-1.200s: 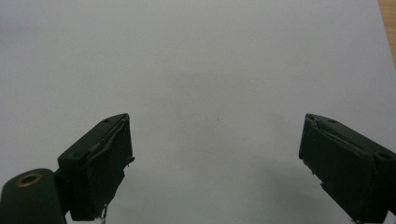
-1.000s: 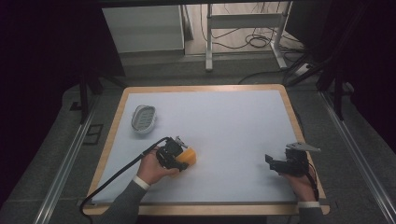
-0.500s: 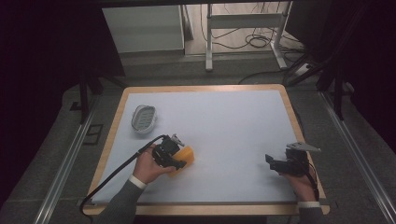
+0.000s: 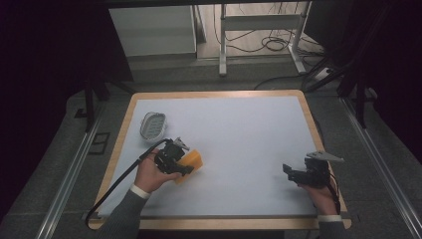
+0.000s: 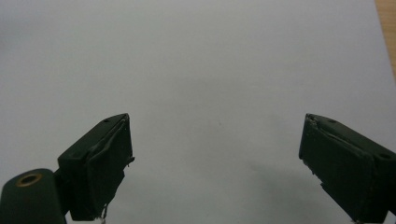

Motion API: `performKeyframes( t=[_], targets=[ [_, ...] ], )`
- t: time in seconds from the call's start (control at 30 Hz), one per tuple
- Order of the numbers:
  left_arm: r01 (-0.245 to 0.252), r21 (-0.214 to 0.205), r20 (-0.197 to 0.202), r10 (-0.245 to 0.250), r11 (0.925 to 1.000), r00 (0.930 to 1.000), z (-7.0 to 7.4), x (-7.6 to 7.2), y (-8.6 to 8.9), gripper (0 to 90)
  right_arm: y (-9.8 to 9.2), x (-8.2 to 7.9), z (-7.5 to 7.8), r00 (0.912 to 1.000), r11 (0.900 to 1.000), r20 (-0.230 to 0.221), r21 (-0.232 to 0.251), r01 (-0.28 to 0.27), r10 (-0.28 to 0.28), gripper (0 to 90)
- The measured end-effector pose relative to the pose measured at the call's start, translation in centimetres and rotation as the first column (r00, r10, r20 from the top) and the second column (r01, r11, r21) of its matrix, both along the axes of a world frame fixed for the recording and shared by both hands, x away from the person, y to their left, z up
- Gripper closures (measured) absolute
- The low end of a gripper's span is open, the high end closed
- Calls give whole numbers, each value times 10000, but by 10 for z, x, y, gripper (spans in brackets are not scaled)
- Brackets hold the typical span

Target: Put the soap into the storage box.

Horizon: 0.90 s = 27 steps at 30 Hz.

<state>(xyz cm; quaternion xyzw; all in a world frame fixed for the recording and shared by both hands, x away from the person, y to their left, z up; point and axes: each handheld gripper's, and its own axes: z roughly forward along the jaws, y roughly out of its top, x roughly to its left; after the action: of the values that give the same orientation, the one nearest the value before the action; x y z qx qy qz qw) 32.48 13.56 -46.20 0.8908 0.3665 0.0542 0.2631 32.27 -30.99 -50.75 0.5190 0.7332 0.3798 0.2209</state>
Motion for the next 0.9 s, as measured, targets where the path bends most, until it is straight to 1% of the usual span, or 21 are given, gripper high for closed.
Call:
performKeyframes(
  t=[0.1,0.17,0.3,0.4,0.5,0.9],
  targets=[
    [3,35,-13,-3,10000,10000,1,1,2,608,0,-1,2,9999,10000,110,1,-13,13,95],
    [-32,31,16,32,10000,10000,2,1,3,608,-1,-1,2,9999,10000,108,4,21,-21,95],
    [-108,-60,93,109,9999,9999,5,1,6,608,-1,-1,3,9999,10000,169,36,13,-14,95],
    [-194,-104,271,197,9998,9994,9,0,9,607,-1,-2,3,9999,10000,152,17,5,-5,95],
    [-221,-178,320,226,9996,9992,11,0,11,608,-1,-2,3,9999,10000,168,21,4,-4,95],
    [-476,-244,444,486,9986,9978,20,4,21,608,-1,-2,4,9999,10000,157,-15,46,-46,95]
  ],
)
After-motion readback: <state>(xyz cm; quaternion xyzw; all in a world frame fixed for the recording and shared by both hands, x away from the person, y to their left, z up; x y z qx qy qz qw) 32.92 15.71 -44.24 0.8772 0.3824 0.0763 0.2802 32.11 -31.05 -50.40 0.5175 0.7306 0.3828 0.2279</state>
